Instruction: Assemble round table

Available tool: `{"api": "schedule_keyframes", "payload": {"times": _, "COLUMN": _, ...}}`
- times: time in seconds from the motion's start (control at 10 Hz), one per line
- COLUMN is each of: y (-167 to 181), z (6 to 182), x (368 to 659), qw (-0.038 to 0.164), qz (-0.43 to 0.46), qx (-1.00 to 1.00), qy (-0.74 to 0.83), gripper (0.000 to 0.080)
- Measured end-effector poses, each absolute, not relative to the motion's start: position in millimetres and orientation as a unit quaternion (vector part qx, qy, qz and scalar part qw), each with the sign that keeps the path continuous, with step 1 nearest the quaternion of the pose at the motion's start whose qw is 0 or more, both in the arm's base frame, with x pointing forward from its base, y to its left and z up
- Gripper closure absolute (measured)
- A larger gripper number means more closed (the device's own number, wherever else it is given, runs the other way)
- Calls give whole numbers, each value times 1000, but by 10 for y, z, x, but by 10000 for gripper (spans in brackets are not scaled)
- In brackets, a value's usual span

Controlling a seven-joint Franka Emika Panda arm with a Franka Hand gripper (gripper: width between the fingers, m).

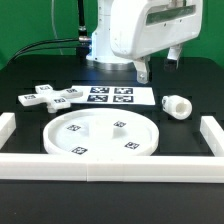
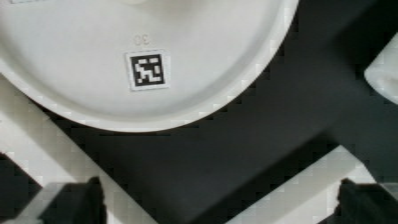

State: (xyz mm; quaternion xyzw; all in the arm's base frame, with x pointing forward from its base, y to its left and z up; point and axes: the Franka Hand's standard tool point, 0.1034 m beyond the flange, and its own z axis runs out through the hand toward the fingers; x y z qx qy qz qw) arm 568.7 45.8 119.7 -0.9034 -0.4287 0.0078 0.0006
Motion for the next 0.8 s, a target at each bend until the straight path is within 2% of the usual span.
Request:
{"api": "schedule_keyframes", "payload": {"times": 0.5, "y": 426, "z": 1174, "x": 5687, "qw": 0, "qz": 5, "qx": -900, "qy": -436, "gripper": 150}}
{"api": "schedule_keyframes", "payload": {"times": 0.6, "y": 232, "z": 1048, "x": 5629, "qw": -1, "qz": -1, "qx": -888, "qy": -459, "gripper": 150}}
{"api": "schedule_keyframes", "payload": {"times": 0.8, "y": -172, "z": 771, "x": 5533, "qw": 8, "qz": 10, "qx": -874, "qy": -486, "gripper": 150}}
